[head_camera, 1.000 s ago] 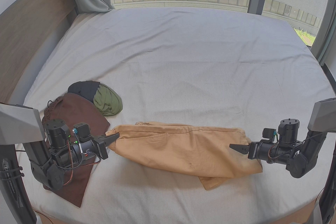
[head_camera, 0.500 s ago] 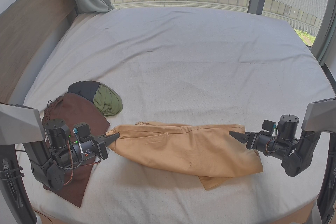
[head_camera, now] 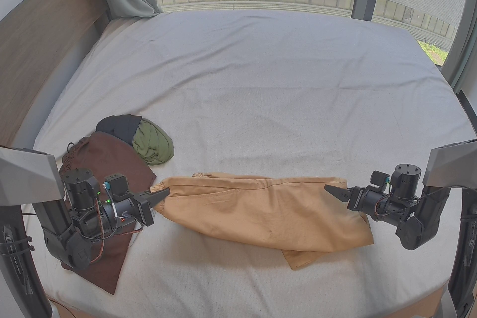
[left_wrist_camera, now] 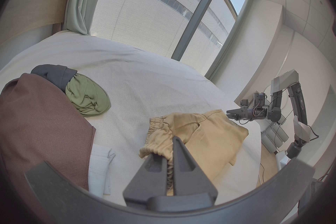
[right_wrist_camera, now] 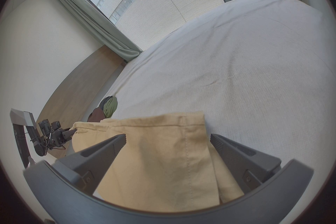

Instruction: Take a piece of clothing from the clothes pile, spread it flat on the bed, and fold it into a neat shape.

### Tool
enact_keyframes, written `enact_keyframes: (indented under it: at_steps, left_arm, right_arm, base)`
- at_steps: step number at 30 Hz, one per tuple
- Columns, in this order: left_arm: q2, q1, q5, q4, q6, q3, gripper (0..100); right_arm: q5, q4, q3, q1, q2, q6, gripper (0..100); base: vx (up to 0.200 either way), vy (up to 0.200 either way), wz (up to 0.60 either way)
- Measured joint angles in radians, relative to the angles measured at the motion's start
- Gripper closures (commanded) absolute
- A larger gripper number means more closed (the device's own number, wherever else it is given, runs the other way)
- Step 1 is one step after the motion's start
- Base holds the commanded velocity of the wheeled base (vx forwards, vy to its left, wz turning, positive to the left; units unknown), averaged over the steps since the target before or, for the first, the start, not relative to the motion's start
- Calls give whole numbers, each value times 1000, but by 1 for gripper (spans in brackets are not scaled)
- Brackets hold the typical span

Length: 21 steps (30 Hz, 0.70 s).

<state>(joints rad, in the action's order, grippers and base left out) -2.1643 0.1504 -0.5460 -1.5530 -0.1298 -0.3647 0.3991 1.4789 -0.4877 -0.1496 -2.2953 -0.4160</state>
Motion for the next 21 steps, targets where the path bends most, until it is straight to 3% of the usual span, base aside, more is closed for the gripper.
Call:
enact_keyframes:
  at_steps: [13,14,21]
  left_arm:
    - [0,0,0,0,0,0,100]
    - [0,0,0,0,0,0,100]
    - [0,0,0,0,0,-2,100]
  right_arm:
    - [17,61,16,-11,12,-61,0]
    - [18,60,18,-11,14,-61,100]
    - [27,60,33,-8,48,-60,100]
  base:
    - [0,0,0]
    - [0,0,0]
    - [0,0,0]
